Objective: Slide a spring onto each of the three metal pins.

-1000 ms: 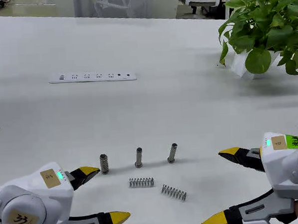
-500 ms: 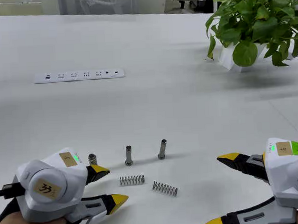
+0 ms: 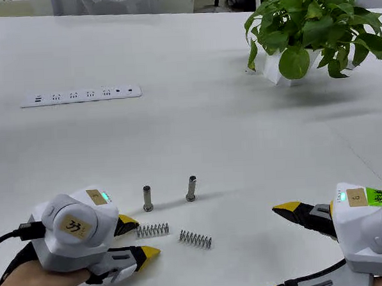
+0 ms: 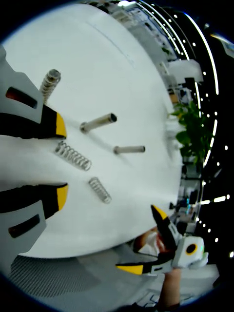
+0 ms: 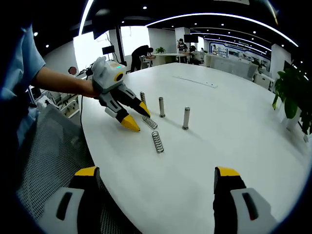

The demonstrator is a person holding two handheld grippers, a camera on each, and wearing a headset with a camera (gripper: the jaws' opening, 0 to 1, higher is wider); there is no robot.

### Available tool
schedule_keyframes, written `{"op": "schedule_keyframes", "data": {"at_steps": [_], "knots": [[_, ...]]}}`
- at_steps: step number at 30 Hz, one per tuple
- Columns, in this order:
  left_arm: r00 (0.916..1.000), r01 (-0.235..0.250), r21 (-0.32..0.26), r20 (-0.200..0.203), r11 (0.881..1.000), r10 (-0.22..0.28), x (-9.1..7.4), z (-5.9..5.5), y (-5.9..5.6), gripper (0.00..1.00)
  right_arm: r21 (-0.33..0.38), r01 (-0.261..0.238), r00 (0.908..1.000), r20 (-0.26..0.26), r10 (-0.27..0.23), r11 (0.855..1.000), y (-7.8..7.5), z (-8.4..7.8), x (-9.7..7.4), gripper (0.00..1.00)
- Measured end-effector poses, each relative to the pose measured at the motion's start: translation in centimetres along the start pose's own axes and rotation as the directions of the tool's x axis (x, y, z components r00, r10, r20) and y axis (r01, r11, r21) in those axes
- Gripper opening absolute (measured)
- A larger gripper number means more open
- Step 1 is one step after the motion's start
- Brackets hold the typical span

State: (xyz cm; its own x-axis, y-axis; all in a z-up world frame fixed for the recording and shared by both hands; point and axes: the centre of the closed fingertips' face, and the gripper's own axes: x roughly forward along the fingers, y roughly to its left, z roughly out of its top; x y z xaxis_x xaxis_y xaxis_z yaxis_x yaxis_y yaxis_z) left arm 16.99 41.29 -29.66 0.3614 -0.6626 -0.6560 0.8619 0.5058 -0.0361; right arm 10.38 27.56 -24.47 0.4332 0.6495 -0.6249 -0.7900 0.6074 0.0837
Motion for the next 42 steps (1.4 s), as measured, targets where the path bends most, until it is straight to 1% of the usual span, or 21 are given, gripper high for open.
{"op": "schedule_keyframes", "data": {"at_steps": [3, 7, 9, 11, 13, 15, 18, 22, 23, 24, 26, 29, 33, 38, 41, 42], "knots": [[1.0, 0.0, -0.001, 0.0, 1.0, 0.0, 0.0, 0.0, -0.2, 0.34, 0.015, 0.006, 1.0, 0.007, -0.006, 1.0, -0.1, 0.0, 0.1, 0.98], [0.9998, -0.013, 0.024, -0.012, 1.0, 0.014, -0.2, -0.1, -0.1, 0.26, 0.018, 0.001, 0.9999, 0.014, -0.002, 1.0, 0.2, 0.3, 0.3, 0.98], [0.9997, -0.015, 0.026, -0.017, 1.0, 0.015, -0.2, -0.1, -0.1, 0.25, 0.021, -0.001, 0.9998, 0.018, 0.0, 1.0, 0.3, 0.4, 0.5, 0.98], [0.9994, -0.021, 0.053, -0.027, 0.998, 0.023, -0.2, -0.2, 0.1, 0.24, 0.024, 0.0, 0.9998, 0.021, 0.0, 1.0, 0.4, 0.5, 0.6, 0.98], [0.9994, -0.008, 0.06, -0.032, 0.998, 0.01, -0.2, -0.1, -0.1, 0.21, 0.031, -0.003, 0.9996, 0.027, 0.002, 1.0, 0.5, 0.7, 0.8, 0.98], [0.9988, 0.002, 0.094, -0.048, 0.996, 0.002, -0.2, -0.2, -0.3, 0.18, 0.036, -0.008, 0.9995, 0.032, 0.007, 0.999, 0.8, 0.8, 1.0, 0.98], [0.9982, 0.004, 0.115, -0.059, 0.993, 0.003, -0.2, -0.2, -0.4, 0.17, 0.039, -0.015, 0.9993, 0.035, 0.014, 0.999, 1.1, 0.8, 1.2, 0.98], [0.9981, 0.006, 0.123, -0.062, 0.992, 0.002, -0.2, -0.2, -0.5, 0.15, 0.042, -0.022, 0.9994, 0.027, 0.021, 0.999, 1.4, 0.6, 1.6, 0.97], [0.998, 0.009, 0.13, -0.063, 0.991, 0.0, -0.2, -0.2, -0.6, 0.14, 0.043, -0.023, 0.9994, 0.028, 0.021, 0.999, 1.4, 0.6, 1.6, 0.97], [0.9978, 0.012, 0.15, -0.066, 0.989, -0.002, -0.2, -0.2, -0.6, 0.14, 0.044, -0.024, 0.9993, 0.03, 0.022, 0.999, 1.5, 0.7, 1.6, 0.97], [0.9977, 0.011, 0.164, -0.068, 0.986, 0.0, -0.2, -0.1, -0.6, 0.12, 0.047, -0.023, 0.9993, 0.032, 0.022, 0.999, 1.4, 0.7, 1.6, 0.97], [0.9972, 0.009, 0.16, -0.075, 0.987, 0.003, -0.2, -0.2, -0.6, 0.11, 0.044, -0.022, 0.9993, 0.032, 0.021, 0.999, 1.4, 0.7, 1.6, 0.97], [0.9975, -0.001, 0.156, -0.069, 0.988, 0.012, -0.3, -0.2, -0.6, 0.11, 0.045, -0.023, 0.9992, 0.034, 0.021, 0.999, 1.4, 0.7, 1.6, 0.97], [0.9989, -0.035, 0.1, -0.026, 0.994, 0.038, -0.5, -0.3, -0.7, 0.1, 0.048, -0.025, 0.999, 0.038, 0.023, 0.999, 1.6, 0.8, 1.6, 0.97], [0.9991, -0.039, 0.094, -0.01, 0.995, 0.041, -0.6, -0.4, -1.0, 0.1, 0.054, -0.023, 0.9989, 0.042, 0.021, 0.998, 1.6, 0.8, 1.5, 0.97], [0.9992, -0.039, 0.076, 0.002, 0.996, 0.039, -0.8, -0.4, -1.1, 0.1, 0.055, -0.024, 0.9989, 0.041, 0.022, 0.998, 1.6, 0.7, 1.5, 0.97]]}}
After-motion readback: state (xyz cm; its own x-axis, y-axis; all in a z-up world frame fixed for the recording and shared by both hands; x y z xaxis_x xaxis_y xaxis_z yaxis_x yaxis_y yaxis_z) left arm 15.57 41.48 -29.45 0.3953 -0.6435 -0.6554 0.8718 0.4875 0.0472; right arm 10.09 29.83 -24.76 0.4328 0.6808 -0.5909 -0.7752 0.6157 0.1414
